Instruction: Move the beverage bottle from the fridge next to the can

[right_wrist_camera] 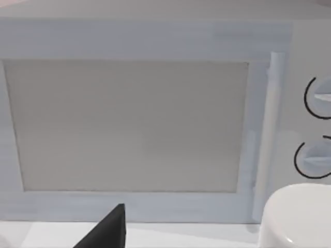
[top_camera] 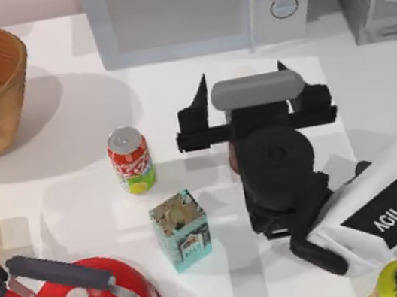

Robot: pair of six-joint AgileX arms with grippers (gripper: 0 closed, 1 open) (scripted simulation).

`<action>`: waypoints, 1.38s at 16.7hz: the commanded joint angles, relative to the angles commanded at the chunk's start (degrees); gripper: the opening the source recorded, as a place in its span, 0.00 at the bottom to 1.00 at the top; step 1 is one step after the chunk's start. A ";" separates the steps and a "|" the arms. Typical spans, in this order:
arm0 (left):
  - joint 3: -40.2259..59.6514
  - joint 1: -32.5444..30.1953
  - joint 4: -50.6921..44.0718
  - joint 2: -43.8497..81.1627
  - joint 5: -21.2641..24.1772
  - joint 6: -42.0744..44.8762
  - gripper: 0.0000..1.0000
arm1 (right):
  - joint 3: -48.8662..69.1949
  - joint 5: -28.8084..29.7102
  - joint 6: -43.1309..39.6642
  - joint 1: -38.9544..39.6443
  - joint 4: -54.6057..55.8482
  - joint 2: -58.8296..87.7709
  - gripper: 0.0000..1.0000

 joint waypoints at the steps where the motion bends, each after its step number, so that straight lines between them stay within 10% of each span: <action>1: 0.00 0.00 0.00 0.00 0.00 0.00 1.00 | -0.03 0.00 0.00 -0.07 0.00 0.01 1.00; 14: 0.00 0.00 0.00 0.00 0.00 0.00 1.00 | -4.40 3.88 0.19 3.74 0.41 -3.91 1.00; 23: 0.00 0.00 0.00 0.00 0.00 0.00 1.00 | -13.86 -1.99 0.43 -5.47 -24.38 -37.08 1.00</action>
